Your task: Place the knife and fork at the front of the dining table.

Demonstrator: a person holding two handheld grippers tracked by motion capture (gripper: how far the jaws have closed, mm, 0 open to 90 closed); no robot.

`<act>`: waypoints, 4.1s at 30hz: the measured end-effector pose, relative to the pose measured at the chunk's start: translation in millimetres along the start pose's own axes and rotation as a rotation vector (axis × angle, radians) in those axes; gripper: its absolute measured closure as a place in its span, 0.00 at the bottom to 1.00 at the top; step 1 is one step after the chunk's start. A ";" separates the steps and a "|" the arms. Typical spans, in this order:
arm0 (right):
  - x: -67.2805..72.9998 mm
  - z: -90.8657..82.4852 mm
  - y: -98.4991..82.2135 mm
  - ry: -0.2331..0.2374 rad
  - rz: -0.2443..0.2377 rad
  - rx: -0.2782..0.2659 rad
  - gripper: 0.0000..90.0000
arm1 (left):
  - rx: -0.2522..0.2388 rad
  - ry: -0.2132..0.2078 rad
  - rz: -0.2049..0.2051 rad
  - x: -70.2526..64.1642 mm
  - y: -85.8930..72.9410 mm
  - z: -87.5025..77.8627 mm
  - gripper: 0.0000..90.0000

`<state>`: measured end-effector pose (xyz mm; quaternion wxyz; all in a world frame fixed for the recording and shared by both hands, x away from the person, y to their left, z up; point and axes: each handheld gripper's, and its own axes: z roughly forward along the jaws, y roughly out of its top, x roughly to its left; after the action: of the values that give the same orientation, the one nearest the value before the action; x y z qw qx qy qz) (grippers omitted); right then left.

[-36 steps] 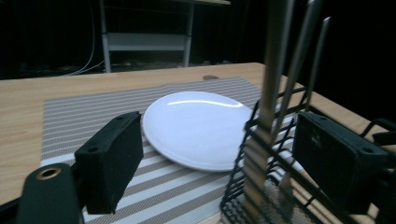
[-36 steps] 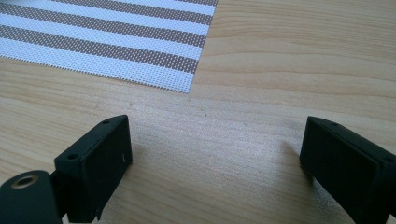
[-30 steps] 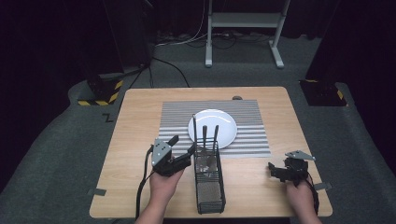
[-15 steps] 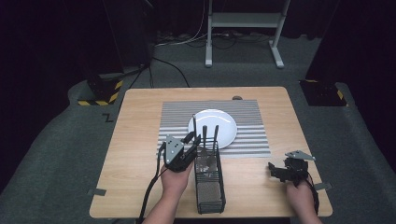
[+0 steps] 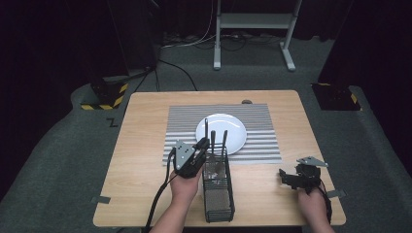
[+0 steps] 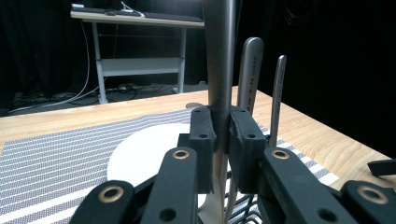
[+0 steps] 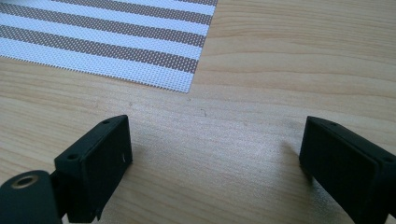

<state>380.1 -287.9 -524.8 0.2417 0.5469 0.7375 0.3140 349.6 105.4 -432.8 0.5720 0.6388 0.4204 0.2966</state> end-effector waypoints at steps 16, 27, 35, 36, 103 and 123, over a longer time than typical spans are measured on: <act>-0.1 0.0 0.0 0.000 0.000 0.000 0.10 | -0.001 -0.016 -0.019 -2.4 1.2 7.3 0.90; -0.1 -0.1 0.0 0.000 0.000 0.000 0.10 | -0.008 -0.015 -0.048 -1.0 4.5 6.7 0.90; -0.1 -0.1 0.0 0.000 0.000 0.000 0.10 | -0.051 0.005 -0.045 -3.3 6.8 0.5 0.91; -0.1 0.0 0.0 0.001 0.001 0.000 0.10 | -0.060 0.006 -0.044 -3.4 7.6 -0.4 0.91; -0.5 0.4 0.3 0.004 -0.005 0.000 0.10 | -0.122 0.061 -0.042 52.5 42.9 -34.7 0.91; -0.5 0.4 0.2 0.004 -0.007 -0.001 0.10 | 0.055 0.134 -0.065 89.5 13.9 9.7 0.91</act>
<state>380.7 -288.3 -524.9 0.2417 0.5437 0.7396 0.3146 402.8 179.2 -429.9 0.5342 0.6191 0.4861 0.3083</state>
